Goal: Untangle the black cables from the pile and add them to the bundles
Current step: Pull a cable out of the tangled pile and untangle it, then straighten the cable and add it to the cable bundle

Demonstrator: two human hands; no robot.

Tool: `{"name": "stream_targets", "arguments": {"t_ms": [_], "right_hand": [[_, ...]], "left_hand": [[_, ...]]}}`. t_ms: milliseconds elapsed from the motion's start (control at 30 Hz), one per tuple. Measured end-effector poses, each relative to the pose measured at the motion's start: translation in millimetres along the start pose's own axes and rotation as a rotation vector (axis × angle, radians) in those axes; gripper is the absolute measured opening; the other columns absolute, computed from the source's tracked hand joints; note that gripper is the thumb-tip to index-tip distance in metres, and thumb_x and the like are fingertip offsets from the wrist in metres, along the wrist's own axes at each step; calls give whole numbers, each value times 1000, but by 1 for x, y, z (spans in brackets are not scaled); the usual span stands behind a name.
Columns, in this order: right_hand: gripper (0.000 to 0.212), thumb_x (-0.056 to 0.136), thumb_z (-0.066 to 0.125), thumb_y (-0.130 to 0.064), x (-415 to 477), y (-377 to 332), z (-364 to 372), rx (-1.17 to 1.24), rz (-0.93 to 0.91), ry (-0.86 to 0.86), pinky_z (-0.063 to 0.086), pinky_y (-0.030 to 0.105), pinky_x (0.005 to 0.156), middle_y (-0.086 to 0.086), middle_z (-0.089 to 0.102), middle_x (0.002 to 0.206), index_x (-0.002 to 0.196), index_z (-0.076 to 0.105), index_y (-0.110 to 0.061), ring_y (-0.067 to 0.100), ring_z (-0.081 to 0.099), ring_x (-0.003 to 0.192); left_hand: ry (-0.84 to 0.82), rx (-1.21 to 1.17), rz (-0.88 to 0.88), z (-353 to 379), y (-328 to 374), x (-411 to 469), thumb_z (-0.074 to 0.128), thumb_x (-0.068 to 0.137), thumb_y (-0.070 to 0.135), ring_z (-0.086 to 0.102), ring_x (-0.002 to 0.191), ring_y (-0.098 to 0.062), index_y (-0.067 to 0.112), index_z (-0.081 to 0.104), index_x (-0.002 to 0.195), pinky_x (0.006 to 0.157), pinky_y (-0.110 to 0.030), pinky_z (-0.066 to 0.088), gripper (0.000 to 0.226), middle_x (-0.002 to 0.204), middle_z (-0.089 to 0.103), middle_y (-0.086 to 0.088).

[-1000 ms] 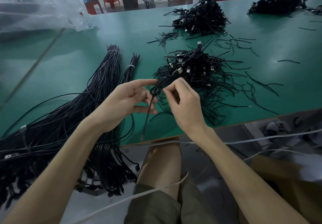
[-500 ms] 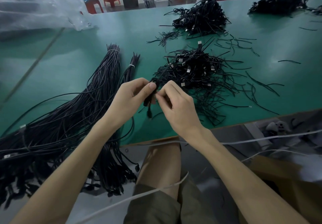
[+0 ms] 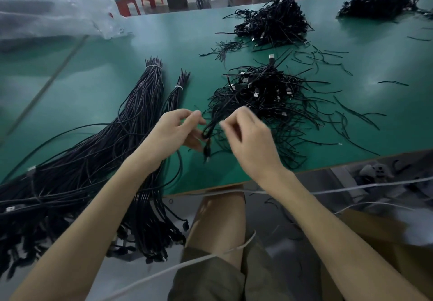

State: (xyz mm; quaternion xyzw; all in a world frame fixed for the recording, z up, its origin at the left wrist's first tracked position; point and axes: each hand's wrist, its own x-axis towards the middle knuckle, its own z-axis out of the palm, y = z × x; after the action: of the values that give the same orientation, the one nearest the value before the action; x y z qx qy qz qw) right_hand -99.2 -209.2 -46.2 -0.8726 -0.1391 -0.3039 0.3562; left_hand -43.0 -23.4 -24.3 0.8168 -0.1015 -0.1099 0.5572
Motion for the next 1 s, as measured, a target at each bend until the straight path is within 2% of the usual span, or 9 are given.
{"name": "stream_targets", "arguments": {"t_ms": [133, 200, 333, 433, 500, 600, 767, 900, 1000], "right_hand": [[13, 101, 62, -16, 36, 22, -10, 361, 484, 156, 48, 23, 53, 4, 67, 77, 89, 61, -11, 10, 61, 53], [14, 102, 61, -15, 57, 38, -15, 538, 729, 248, 47, 25, 51, 5, 70, 80, 90, 64, -9, 9, 59, 49], [23, 106, 57, -24, 77, 55, -17, 750, 920, 278, 59, 28, 64, 5, 67, 100, 112, 62, -2, 11, 69, 67], [42, 104, 59, -20, 63, 49, -5, 522, 835, 104, 62, 30, 76, 6, 62, 120, 142, 48, -4, 11, 70, 86], [42, 101, 62, -19, 50, 37, 8, 336, 718, -14, 59, 36, 88, 7, 55, 128, 139, 50, -8, 13, 65, 98], [34, 98, 67, -22, 37, 8, 27, 267, 603, -217, 55, 40, 95, 4, 62, 113, 128, 60, -7, 14, 64, 96], [39, 96, 68, -43, 13, -42, 68, 76, 407, -594, 49, 41, 86, 4, 61, 107, 116, 59, -10, 24, 59, 101], [29, 101, 61, -25, 9, -56, 93, -259, 269, -623, 37, 38, 72, 16, 60, 116, 118, 51, -3, 34, 59, 108], [19, 101, 59, -15, 12, -57, 96, -355, 245, -612, 35, 36, 63, 17, 67, 108, 112, 50, -4, 35, 67, 100]], "left_hand": [[280, 407, 46, -25, -25, 4, 54, 106, 27, 70, 65, -18, 19, 63, 104, 66, -35, 55, 13, 82, 77, 8], [459, 677, 77, -36, -36, 3, 56, 104, 32, 63, 79, -19, 21, 65, 104, 70, -36, 46, 14, 94, 70, 8], [364, 895, -13, -38, -50, 6, 61, 100, 43, 52, 112, -31, 14, 63, 115, 80, -42, 44, 32, 117, 55, -9], [339, 894, -10, -33, -56, 9, 67, 97, 42, 49, 118, -33, 12, 59, 118, 83, -41, 44, 38, 121, 51, -12], [355, 848, -29, -33, -57, 11, 68, 96, 42, 49, 119, -32, 12, 59, 119, 86, -42, 45, 38, 121, 52, -12], [335, 842, -46, -35, -59, 12, 66, 97, 42, 48, 119, -31, 13, 59, 121, 89, -42, 45, 38, 122, 52, -12], [363, 795, 6, -35, -64, 12, 63, 100, 25, 48, 121, -37, 9, 63, 119, 97, -47, 43, 24, 121, 54, -15], [325, 735, 30, -39, -67, 10, 70, 93, 26, 49, 118, -30, 13, 65, 124, 98, -37, 42, 34, 116, 53, -7], [303, 711, 55, -42, -69, 9, 75, 90, 28, 48, 117, -28, 14, 65, 126, 97, -34, 39, 40, 112, 48, -1]]}}
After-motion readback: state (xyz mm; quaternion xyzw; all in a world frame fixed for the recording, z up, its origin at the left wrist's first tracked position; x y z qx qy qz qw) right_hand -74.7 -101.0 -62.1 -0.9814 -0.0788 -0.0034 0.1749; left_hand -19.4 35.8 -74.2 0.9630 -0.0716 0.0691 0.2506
